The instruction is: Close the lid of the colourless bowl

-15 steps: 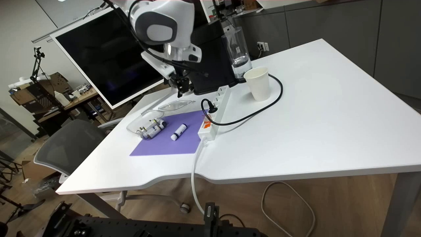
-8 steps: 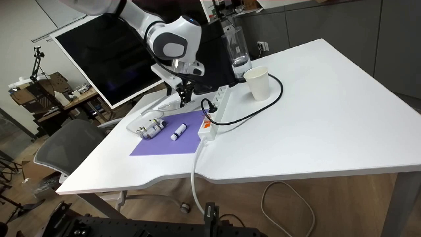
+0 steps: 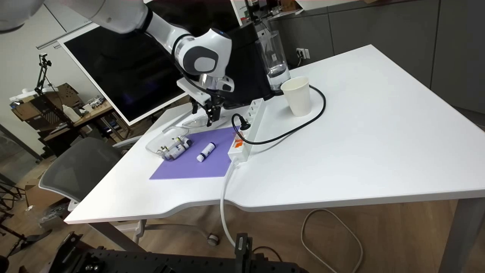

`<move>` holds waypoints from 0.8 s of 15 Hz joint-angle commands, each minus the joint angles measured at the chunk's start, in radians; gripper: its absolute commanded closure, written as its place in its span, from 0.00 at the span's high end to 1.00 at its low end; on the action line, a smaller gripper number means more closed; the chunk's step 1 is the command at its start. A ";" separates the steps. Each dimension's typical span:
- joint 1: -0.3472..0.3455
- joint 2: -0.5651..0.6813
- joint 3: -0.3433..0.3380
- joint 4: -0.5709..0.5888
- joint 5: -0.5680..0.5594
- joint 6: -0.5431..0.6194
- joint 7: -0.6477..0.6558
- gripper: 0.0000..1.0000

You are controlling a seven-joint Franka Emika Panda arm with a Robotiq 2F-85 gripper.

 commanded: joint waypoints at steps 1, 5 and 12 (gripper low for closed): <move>-0.014 0.064 0.018 0.106 -0.037 -0.053 0.072 1.00; -0.019 0.099 0.028 0.154 -0.048 -0.072 0.079 1.00; -0.016 0.085 0.034 0.142 -0.058 -0.067 0.073 1.00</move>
